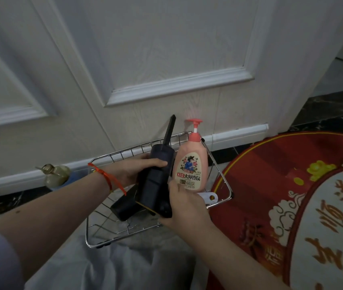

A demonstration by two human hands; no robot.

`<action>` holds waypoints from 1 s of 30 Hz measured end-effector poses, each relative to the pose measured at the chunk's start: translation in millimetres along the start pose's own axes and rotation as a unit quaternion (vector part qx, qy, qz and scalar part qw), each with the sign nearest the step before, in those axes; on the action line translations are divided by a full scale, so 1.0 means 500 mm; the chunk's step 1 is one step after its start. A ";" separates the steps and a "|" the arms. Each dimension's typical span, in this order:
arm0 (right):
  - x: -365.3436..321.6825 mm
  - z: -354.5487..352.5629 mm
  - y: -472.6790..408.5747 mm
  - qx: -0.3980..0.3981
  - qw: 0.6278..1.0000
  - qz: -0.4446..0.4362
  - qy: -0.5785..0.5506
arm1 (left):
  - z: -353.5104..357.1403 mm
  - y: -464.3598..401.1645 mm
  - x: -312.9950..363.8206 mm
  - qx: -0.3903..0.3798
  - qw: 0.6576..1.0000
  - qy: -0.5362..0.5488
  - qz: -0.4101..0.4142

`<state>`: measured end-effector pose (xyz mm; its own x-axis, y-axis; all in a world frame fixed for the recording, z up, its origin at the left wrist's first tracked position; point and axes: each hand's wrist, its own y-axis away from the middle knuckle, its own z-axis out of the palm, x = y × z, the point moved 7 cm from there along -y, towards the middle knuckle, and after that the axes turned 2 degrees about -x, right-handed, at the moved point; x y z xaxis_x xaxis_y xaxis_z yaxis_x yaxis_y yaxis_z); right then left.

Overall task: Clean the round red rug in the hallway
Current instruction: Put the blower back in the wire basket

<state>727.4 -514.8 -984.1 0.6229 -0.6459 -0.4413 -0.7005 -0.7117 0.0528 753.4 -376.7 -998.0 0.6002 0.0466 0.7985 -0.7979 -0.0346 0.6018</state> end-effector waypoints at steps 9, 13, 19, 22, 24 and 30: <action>0.045 -0.037 -0.013 -0.068 0.997 -0.002 -0.025 | -0.010 0.018 0.023 -0.053 0.994 0.035 0.084; 0.050 -0.046 -0.029 -0.072 0.997 -0.013 0.033 | -0.017 0.022 0.026 -0.062 0.992 0.027 0.111; 0.053 -0.040 -0.059 -0.073 0.994 -0.007 0.081 | -0.040 0.014 0.008 -0.051 0.991 0.035 0.121; 0.041 -0.020 -0.071 -0.096 0.992 -0.014 0.085 | -0.059 0.019 -0.007 -0.034 0.993 0.017 0.116; 0.029 -0.005 -0.076 -0.105 0.992 -0.025 0.072 | -0.073 0.026 -0.017 -0.030 0.994 0.013 0.106; -0.003 0.013 -0.095 -0.111 0.993 -0.050 -0.008 | -0.140 0.034 -0.038 -0.016 0.996 0.015 0.083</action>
<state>757.5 -478.4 -991.8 0.6790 -0.5656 -0.4680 -0.5407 -0.8165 0.2024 724.5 -308.4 -1003.8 0.4575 0.0730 0.8862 -0.8881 -0.0116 0.4594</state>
